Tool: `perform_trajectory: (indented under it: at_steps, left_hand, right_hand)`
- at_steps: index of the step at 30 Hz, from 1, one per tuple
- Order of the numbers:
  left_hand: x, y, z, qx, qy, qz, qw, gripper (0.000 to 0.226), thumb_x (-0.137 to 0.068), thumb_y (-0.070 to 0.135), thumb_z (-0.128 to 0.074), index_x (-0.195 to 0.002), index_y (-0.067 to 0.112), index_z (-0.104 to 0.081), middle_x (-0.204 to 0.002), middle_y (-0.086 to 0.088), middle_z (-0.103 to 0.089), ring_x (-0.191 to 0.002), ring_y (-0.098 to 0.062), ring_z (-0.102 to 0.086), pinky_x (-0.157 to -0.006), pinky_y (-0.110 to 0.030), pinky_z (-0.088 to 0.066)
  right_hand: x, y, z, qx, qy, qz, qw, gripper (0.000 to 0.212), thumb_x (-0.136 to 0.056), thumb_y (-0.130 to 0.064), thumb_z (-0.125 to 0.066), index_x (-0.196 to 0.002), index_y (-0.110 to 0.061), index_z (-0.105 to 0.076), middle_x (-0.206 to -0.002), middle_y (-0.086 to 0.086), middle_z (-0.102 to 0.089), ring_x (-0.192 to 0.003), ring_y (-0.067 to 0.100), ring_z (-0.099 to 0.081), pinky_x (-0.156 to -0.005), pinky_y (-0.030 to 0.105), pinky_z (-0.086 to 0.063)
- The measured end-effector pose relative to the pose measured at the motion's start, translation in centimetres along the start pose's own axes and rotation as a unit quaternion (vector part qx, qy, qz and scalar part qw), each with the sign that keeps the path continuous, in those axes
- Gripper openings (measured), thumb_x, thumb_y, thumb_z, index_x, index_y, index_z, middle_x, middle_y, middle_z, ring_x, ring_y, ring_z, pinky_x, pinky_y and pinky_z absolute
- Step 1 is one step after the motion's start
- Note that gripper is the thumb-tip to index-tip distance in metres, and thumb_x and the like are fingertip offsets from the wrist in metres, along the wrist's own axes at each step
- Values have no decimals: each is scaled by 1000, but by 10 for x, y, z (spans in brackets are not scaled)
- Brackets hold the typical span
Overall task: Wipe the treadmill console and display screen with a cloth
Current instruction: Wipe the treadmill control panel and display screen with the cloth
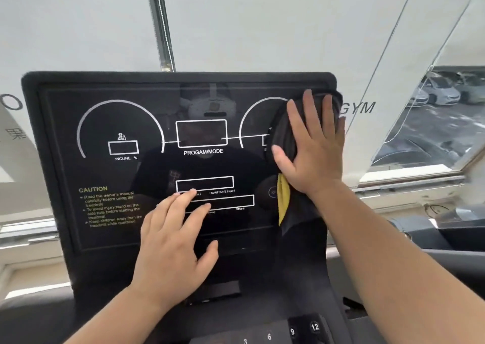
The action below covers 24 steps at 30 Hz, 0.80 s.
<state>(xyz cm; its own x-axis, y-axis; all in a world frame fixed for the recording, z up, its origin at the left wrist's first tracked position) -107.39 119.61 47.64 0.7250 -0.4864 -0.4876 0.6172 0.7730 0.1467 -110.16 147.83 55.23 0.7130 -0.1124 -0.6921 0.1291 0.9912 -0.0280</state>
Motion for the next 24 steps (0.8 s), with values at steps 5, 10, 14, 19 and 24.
perform_trajectory:
  at_steps: [5,10,14,19,24]
  left_hand:
    - [-3,3,1,-15,0,7,1000,61,-77,49,-56,-124,13,-67,-141,-8,-54,-131,-34,-49,-104,-54,-42]
    - [-2,-3,3,-25,-1,-1,1000,61,-76,48,-57,-124,12,-68,-143,-7,-55,-130,-35,-51,-103,-55,-45]
    - [1,-4,0,-26,-1,-7,1000,60,-77,47,-57,-124,13,-67,-145,-8,-54,-133,-35,-49,-105,-54,-43]
    - [1,-8,1,-20,-12,-15,1000,60,-77,48,-57,-126,15,-67,-147,-5,-52,-135,-34,-49,-107,-56,-42]
    - [-2,-7,4,-18,0,-10,1000,60,-76,48,-58,-125,14,-67,-143,-4,-55,-130,-33,-51,-104,-54,-44]
  right_hand:
    - [-46,-28,10,-2,-1,-28,1000,85,-94,-66,-37,-165,-28,-10,-174,2,-1,-158,38,5,-120,73,2]
    - [16,-71,-8,-2,2,108,994,85,-91,-66,-48,-163,-27,-25,-173,4,-14,-159,37,-5,-121,70,-4]
    - [99,-65,-34,-4,-14,218,976,78,-89,-61,-57,-159,-32,-37,-170,-2,-25,-158,31,-15,-124,66,-7]
    - [88,1,-25,36,-1,177,984,85,-80,-59,-63,-156,-30,-41,-167,1,-28,-156,36,-20,-118,75,-12]
    - [-11,15,4,-4,8,18,1000,85,-90,-61,-47,-163,-26,-20,-173,6,-10,-158,40,-4,-122,70,-6]
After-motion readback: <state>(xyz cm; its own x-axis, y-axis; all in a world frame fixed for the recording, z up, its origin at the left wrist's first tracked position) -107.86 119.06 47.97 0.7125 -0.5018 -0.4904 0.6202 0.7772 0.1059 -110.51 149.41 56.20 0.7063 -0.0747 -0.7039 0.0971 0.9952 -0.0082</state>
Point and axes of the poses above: each hand's wrist, its own x-axis away from the middle knuckle, its own z-axis out of the back of the hand, y = z × x, the point moved 5 cm from there along -x, towards the middle knuckle
